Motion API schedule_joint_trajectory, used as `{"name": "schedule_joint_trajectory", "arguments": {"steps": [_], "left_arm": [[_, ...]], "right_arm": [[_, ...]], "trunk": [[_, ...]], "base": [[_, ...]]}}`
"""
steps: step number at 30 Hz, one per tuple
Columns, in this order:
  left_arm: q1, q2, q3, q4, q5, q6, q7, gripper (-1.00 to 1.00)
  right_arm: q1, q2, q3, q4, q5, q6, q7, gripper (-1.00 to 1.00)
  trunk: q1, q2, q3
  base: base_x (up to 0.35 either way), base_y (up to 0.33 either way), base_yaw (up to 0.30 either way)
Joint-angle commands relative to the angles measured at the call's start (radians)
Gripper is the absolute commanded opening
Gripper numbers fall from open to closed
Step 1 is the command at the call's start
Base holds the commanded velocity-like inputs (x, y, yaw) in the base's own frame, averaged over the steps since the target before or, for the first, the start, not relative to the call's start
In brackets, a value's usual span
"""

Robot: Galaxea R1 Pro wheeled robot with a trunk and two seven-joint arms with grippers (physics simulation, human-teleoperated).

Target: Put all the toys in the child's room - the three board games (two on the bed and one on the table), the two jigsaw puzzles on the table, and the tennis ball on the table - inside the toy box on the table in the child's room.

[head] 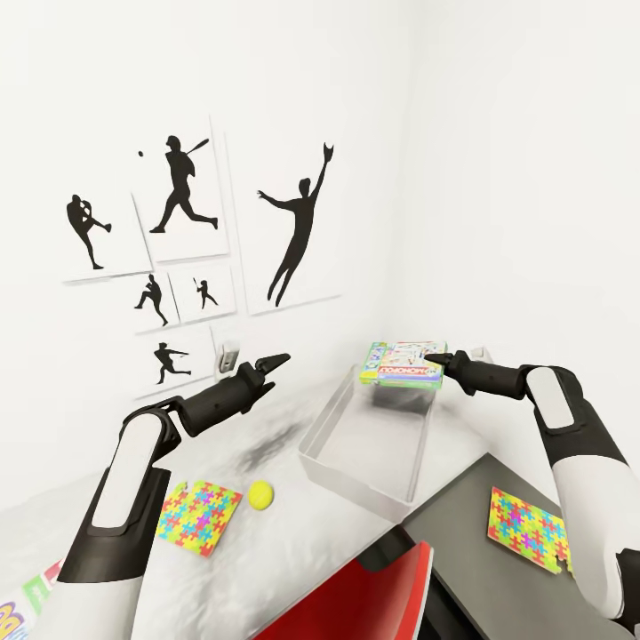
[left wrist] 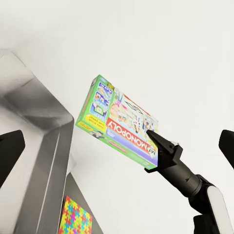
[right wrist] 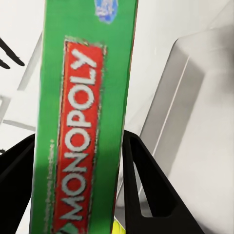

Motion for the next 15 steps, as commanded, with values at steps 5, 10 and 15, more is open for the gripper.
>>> {"name": "schedule_joint_trajectory", "arguments": {"steps": [5,10,15], "left_arm": [[-0.001,0.0,0.001,-0.001,0.011,0.002,0.01,1.0],[-0.001,0.0,0.001,-0.001,0.011,0.002,0.01,1.0],[-0.001,0.0,0.001,-0.001,0.011,0.002,0.01,1.0]], "right_arm": [[-0.001,0.001,-0.002,0.0,0.01,0.004,0.01,-1.0],[-0.001,0.001,-0.003,0.0,0.01,0.004,0.01,-1.0],[-0.001,0.001,-0.003,-0.001,0.01,0.004,0.01,-1.0]], "trunk": [[0.001,-0.002,-0.002],[0.001,-0.002,-0.002],[0.001,-0.002,-0.002]], "base": [[0.0,0.0,0.0],[0.0,0.0,0.0],[0.0,0.0,0.0]]}}
